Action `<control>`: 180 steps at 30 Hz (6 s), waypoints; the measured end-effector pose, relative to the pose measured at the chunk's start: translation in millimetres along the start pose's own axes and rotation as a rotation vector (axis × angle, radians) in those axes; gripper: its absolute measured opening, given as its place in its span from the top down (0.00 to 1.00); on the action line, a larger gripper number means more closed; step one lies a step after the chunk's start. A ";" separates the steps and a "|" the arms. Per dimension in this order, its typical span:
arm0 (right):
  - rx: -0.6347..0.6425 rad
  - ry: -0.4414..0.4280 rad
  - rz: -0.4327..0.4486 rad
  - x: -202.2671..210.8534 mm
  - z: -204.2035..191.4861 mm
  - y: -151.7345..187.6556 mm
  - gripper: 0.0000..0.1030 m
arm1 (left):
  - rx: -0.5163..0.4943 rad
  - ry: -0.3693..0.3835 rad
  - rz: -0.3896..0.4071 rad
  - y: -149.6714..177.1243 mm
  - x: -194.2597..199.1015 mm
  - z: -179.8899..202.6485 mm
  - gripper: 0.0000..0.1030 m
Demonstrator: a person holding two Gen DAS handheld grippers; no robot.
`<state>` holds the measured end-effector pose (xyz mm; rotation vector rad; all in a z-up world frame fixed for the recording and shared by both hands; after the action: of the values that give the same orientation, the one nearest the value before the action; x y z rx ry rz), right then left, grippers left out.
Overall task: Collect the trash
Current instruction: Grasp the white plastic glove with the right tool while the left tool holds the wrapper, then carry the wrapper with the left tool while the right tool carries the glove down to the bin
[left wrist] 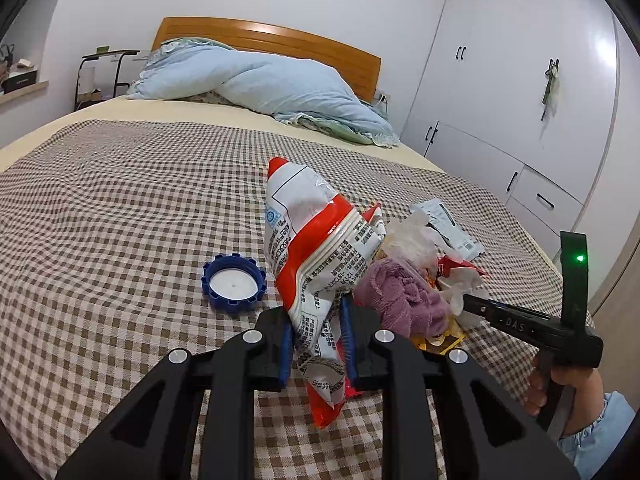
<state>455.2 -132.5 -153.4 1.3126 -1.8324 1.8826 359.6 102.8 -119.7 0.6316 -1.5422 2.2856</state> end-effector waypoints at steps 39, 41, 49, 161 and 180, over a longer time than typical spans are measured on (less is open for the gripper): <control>0.154 0.084 0.283 124.2 -28.8 7.3 0.94 | -0.067 0.007 0.076 3.9 79.1 20.9 0.83; 0.160 0.086 0.288 128.4 -31.4 10.5 0.94 | -0.069 0.005 0.082 6.0 84.8 21.9 0.83; 0.173 0.088 0.314 147.7 -39.6 31.0 0.94 | -0.063 0.059 0.052 25.7 101.4 28.3 0.83; 0.168 0.062 -0.160 169.2 -29.5 293.8 0.94 | -0.398 0.143 -0.527 311.1 134.5 83.5 0.83; 0.148 0.055 -0.313 133.8 -11.7 331.4 0.94 | -0.429 0.145 -0.681 361.6 97.6 72.7 0.83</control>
<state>145.8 -247.7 -290.9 1.4785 -1.3873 1.8886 113.8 -97.8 -331.5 0.7091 -1.4000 1.4174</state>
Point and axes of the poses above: each gripper's, at about its wrist camera, not at the fingertips, and x roughly against the way its jaws point, z to its right, y to its underside, the point moved 8 cm from there along -x, roughly the way its jaws point, and after that the axes turned 3 degrees about x, right-handed, at the moved point
